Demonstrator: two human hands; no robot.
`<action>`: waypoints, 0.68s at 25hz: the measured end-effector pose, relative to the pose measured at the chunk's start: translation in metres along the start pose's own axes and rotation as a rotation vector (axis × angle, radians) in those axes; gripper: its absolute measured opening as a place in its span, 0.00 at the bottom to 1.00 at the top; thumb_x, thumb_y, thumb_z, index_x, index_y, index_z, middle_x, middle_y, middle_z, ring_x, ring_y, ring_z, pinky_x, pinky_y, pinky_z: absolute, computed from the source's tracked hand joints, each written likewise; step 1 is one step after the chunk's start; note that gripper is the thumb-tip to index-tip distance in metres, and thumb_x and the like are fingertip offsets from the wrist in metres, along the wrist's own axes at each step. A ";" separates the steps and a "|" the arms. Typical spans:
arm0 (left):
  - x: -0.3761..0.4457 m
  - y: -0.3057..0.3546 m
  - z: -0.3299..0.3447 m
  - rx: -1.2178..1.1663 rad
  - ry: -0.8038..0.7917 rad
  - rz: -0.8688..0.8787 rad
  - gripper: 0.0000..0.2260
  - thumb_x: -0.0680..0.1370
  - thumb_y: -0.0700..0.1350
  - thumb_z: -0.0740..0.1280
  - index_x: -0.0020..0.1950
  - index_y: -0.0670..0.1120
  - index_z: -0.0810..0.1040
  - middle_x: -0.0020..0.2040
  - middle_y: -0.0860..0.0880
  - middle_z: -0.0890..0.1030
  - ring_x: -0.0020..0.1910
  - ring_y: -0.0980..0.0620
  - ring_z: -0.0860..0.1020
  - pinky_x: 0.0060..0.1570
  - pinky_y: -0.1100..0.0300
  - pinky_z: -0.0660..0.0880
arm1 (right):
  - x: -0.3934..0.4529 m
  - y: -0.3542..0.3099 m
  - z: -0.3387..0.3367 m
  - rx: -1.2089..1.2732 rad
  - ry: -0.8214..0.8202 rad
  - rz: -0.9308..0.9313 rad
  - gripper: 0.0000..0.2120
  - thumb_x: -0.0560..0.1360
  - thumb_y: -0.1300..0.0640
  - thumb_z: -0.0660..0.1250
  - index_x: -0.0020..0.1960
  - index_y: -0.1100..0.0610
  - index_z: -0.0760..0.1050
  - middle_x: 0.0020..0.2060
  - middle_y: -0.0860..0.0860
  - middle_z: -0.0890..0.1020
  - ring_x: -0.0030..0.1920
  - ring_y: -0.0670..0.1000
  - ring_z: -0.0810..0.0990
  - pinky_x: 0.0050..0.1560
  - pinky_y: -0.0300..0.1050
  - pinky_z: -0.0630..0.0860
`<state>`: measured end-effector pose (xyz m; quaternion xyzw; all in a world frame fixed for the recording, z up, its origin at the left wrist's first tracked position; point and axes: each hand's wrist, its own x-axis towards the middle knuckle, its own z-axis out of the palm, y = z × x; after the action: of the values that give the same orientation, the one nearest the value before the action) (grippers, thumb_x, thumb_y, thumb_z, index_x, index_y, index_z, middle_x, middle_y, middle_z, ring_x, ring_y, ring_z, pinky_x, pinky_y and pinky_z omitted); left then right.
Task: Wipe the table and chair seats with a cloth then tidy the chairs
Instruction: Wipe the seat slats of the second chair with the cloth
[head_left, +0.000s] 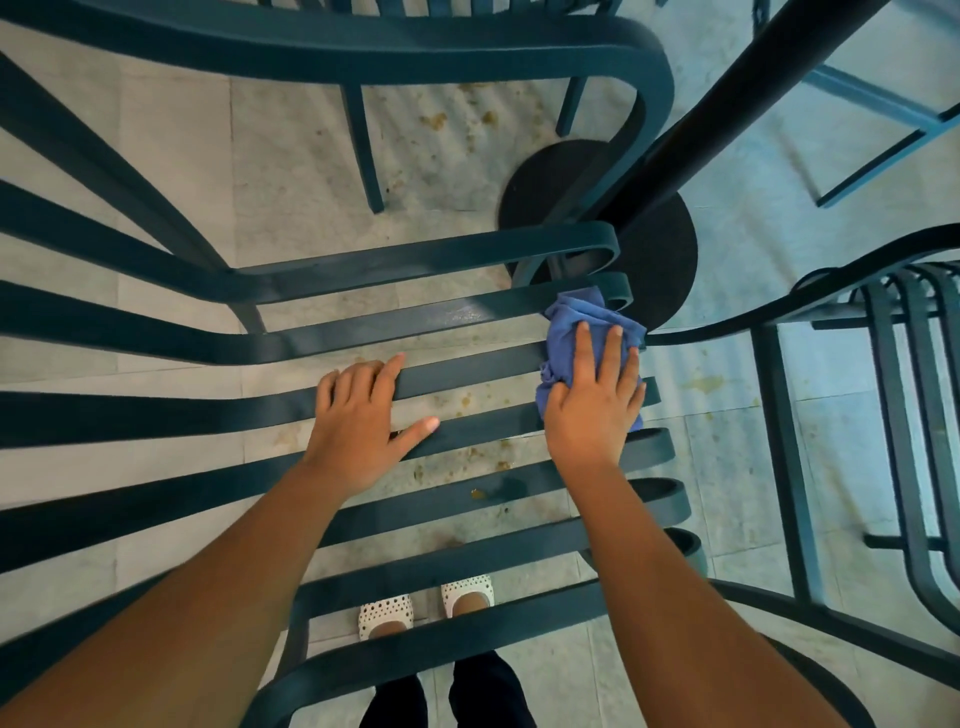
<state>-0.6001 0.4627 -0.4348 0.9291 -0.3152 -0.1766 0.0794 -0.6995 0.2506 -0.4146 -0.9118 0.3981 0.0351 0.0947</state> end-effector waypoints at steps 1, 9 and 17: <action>-0.009 -0.009 0.000 0.046 -0.016 -0.020 0.41 0.71 0.73 0.45 0.74 0.47 0.60 0.69 0.42 0.69 0.68 0.39 0.66 0.69 0.40 0.55 | -0.007 -0.003 0.001 0.014 0.023 0.039 0.30 0.76 0.57 0.61 0.76 0.53 0.57 0.75 0.60 0.55 0.73 0.66 0.56 0.69 0.65 0.55; -0.065 -0.040 0.000 0.226 -0.059 -0.050 0.39 0.69 0.65 0.66 0.74 0.46 0.64 0.73 0.38 0.64 0.71 0.35 0.63 0.67 0.42 0.55 | -0.075 -0.047 0.012 -0.070 -0.031 -0.122 0.38 0.64 0.58 0.77 0.71 0.59 0.68 0.69 0.64 0.67 0.63 0.68 0.68 0.55 0.65 0.73; -0.070 -0.031 -0.018 0.101 -0.118 -0.205 0.41 0.62 0.48 0.80 0.70 0.37 0.67 0.57 0.38 0.76 0.54 0.40 0.76 0.52 0.49 0.75 | -0.114 -0.128 0.008 -0.207 -0.421 -0.706 0.38 0.73 0.49 0.66 0.76 0.47 0.50 0.74 0.55 0.54 0.71 0.61 0.55 0.69 0.58 0.54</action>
<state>-0.6280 0.5313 -0.4070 0.9473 -0.2313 -0.2218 -0.0048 -0.6833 0.4195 -0.3884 -0.9698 0.0278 0.2259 0.0879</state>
